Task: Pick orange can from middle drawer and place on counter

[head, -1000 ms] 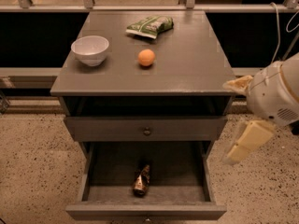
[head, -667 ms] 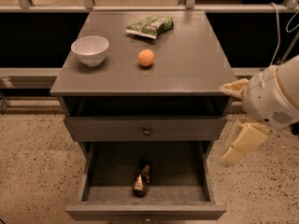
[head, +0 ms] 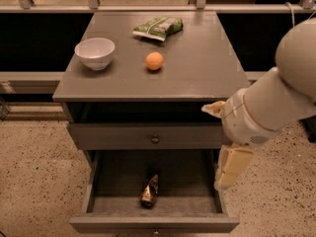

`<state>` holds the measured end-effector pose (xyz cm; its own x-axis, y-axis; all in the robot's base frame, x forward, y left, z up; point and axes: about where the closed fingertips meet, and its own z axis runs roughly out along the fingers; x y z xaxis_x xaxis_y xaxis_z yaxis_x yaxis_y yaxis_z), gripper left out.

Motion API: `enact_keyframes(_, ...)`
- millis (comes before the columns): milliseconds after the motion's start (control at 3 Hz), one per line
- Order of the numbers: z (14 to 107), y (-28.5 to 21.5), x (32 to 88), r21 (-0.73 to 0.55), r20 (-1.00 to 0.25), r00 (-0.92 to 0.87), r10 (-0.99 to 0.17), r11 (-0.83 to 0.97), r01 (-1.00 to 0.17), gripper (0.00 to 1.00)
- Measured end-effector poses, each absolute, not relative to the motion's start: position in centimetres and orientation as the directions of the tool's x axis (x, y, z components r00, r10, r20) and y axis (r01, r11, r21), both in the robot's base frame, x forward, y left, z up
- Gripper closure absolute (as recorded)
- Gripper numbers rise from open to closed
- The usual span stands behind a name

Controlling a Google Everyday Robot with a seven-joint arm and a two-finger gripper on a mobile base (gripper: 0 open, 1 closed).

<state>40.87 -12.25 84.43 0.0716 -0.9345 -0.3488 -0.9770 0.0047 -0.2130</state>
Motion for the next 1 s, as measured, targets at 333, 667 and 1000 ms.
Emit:
enact_keyframes(333, 79.5, -12.2, 41.6, -0.243, -0.41, 0.138, -0.901, -0.038, -0.969, 0.0)
enact_keyframes(667, 79.4, -12.0, 41.6, -0.271, -0.438, 0.188, -0.879, -0.07, -0.96, 0.0)
enact_keyframes(1000, 76.9, -12.5, 42.7, -0.236, -0.388, 0.158, -0.908, -0.068, -0.969, 0.0)
